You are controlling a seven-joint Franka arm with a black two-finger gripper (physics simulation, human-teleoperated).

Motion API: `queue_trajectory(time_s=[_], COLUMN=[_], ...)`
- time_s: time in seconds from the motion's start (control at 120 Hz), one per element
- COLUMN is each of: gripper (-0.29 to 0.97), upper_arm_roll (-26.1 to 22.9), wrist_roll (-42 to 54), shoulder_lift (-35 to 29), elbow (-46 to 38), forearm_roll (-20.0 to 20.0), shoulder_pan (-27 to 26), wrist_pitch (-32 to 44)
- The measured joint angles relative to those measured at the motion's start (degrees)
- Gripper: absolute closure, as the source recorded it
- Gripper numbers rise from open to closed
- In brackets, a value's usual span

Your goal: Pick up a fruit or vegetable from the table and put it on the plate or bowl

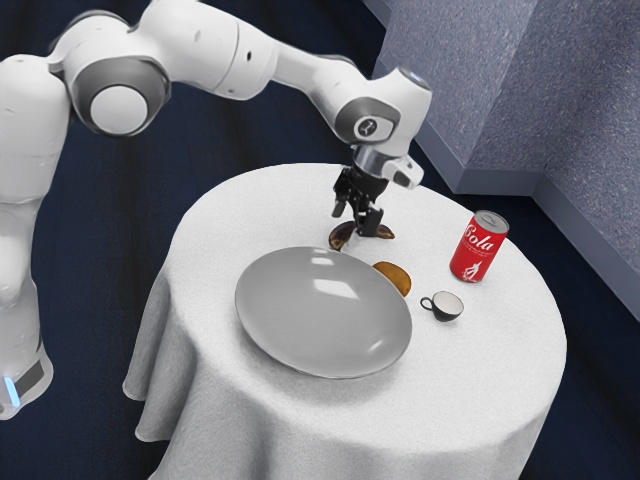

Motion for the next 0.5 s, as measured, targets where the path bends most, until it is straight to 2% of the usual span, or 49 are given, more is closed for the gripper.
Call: queue_trajectory(time_s=[0.5], gripper=[0.00], upper_arm_roll=[0.7], wrist_roll=[0.5], shoulder_lift=[2.7], elbow=[0.2], forearm_roll=[0.1], shoulder_pan=[0.7], wrist_pitch=[1.9])
